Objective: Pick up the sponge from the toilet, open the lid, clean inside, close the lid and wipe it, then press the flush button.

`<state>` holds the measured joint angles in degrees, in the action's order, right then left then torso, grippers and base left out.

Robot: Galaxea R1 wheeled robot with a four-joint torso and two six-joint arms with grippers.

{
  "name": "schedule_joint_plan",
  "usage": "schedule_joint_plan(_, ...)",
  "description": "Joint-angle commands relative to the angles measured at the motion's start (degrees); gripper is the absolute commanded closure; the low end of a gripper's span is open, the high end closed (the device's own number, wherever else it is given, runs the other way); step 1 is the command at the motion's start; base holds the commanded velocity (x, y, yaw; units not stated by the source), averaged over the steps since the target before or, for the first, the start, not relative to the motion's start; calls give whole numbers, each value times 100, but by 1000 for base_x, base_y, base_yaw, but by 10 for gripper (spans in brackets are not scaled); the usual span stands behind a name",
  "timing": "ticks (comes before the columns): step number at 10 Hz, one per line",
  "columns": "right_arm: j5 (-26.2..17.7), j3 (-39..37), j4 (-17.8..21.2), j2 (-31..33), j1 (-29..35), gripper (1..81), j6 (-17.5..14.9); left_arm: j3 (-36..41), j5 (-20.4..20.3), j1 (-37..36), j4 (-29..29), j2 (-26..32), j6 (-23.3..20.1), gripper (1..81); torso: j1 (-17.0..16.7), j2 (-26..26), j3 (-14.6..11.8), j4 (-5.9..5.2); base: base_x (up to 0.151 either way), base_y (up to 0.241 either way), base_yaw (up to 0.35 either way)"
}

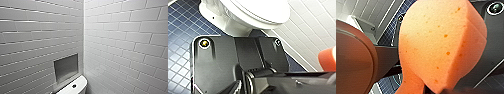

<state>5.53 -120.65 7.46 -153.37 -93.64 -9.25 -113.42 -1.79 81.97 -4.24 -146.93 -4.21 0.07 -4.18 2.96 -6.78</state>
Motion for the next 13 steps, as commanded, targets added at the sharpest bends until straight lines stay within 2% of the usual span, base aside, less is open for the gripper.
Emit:
schedule_joint_plan(1,-343,87,54,67,226,811,-15,599,285,-1055,108,585,-203,10,0,0,0,0,0,0,0)
schedule_joint_plan(5,-343,87,63,76,226,811,-15,2112,319,-1933,108,1297,-186,10,0,0,0,0,0,0,0)
schedule_joint_plan(8,-343,87,63,67,226,811,-15,2973,943,-2794,205,1622,-134,10,0,0,0,0,0,0,0)
schedule_joint_plan(11,-343,87,63,67,218,811,-15,3247,1365,-3655,696,1728,-133,10,0,0,0,0,0,0,0)
schedule_joint_plan(13,-334,87,63,67,200,811,-15,3379,1523,-4323,1179,1868,-133,10,0,0,227,0,0,0,0)
